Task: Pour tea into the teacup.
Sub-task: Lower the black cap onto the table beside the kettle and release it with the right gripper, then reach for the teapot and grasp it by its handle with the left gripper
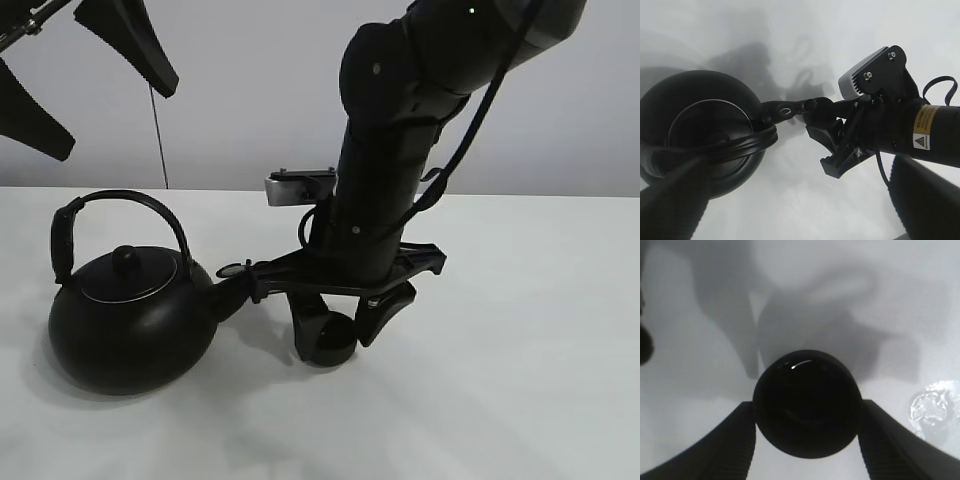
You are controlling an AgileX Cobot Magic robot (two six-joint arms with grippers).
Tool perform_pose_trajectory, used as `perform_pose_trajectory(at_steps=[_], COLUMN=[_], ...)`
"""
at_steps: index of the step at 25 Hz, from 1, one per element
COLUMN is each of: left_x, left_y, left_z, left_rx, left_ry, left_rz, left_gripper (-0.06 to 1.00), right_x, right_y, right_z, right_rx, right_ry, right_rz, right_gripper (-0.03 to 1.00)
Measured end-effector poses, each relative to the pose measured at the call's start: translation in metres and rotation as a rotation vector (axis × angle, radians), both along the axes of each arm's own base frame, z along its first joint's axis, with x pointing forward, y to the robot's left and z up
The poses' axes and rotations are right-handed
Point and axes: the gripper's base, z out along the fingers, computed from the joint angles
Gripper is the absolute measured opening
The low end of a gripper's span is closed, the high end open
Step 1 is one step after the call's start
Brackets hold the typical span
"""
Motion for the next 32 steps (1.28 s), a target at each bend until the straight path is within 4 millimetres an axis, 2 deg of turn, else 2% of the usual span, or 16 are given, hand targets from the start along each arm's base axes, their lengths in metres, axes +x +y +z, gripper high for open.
perform_pose_trajectory(at_steps=[6, 9, 12, 14, 19, 22, 25, 28, 32], left_x=[0.000, 0.000, 0.000, 0.000, 0.000, 0.000, 0.000, 0.000, 0.000], left_y=[0.000, 0.000, 0.000, 0.000, 0.000, 0.000, 0.000, 0.000, 0.000], left_z=[0.000, 0.000, 0.000, 0.000, 0.000, 0.000, 0.000, 0.000, 0.000], left_rx=[0.000, 0.000, 0.000, 0.000, 0.000, 0.000, 0.000, 0.000, 0.000], left_ry=[0.000, 0.000, 0.000, 0.000, 0.000, 0.000, -0.001, -0.002, -0.002], left_rz=[0.000, 0.000, 0.000, 0.000, 0.000, 0.000, 0.001, 0.001, 0.001], left_gripper=[0.69, 0.69, 0.69, 0.69, 0.69, 0.69, 0.69, 0.69, 0.69], right_x=[0.000, 0.000, 0.000, -0.001, -0.005, -0.002, 0.006, 0.016, 0.016], right_y=[0.000, 0.001, 0.000, 0.000, -0.007, -0.029, -0.070, -0.121, -0.165], right_z=[0.000, -0.005, -0.002, 0.008, 0.056, 0.089, 0.114, 0.128, 0.142], right_rx=[0.002, -0.001, 0.000, 0.012, 0.064, 0.081, 0.037, -0.033, -0.080], right_ry=[0.001, 0.010, 0.007, -0.011, -0.086, -0.134, -0.181, -0.198, -0.194], right_rz=[-0.002, 0.000, 0.005, 0.007, 0.001, -0.040, -0.106, -0.195, -0.258], right_gripper=[0.42, 0.60, 0.66, 0.67, 0.67, 0.67, 0.67, 0.67, 0.64])
